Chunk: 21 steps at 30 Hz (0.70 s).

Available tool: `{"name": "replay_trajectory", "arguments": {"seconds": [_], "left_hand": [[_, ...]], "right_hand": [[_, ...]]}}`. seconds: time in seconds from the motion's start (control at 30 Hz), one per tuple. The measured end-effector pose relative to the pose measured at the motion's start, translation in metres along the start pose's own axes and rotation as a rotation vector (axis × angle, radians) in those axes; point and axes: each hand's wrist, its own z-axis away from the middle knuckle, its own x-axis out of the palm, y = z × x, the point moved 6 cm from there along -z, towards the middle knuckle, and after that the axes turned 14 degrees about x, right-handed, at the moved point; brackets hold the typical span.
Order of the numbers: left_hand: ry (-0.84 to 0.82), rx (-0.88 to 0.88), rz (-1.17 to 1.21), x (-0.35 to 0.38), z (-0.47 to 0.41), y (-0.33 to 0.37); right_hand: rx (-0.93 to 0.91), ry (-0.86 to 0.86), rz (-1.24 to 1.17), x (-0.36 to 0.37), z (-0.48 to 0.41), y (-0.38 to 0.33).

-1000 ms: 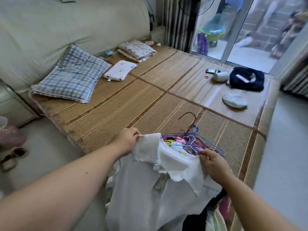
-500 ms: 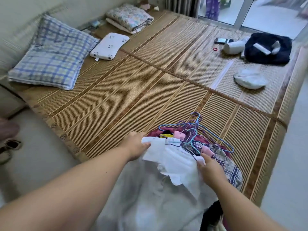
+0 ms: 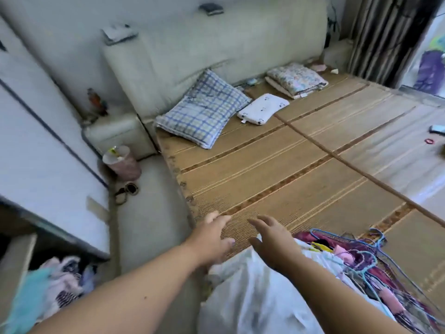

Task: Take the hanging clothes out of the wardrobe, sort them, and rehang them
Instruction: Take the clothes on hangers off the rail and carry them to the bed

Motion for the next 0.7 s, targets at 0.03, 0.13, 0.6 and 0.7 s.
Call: {"name": "replay_trajectory", "arguments": {"seconds": [0.03,0.13,0.6,0.7], "left_hand": [[0.061,-0.020,-0.013,-0.026,0.020,-0.012],[0.223,-0.097,-0.078,-0.098,0.087,-0.046],[0.740,-0.538,-0.617,-0.343,0.455,-0.122],[0.830,-0.667,-0.832,-0.377,0.518,-0.112]], "right_hand": [[-0.089,0.010,0.017,-0.003,-0.001,-0.038],[-0.311,0.019,0.053,-0.010,0.007,-0.145],[-1.078,0.093,0.041,-0.006,0.152,-0.567],[-1.210,0.084,-0.045,-0.015,0.195,-0.628]]}}
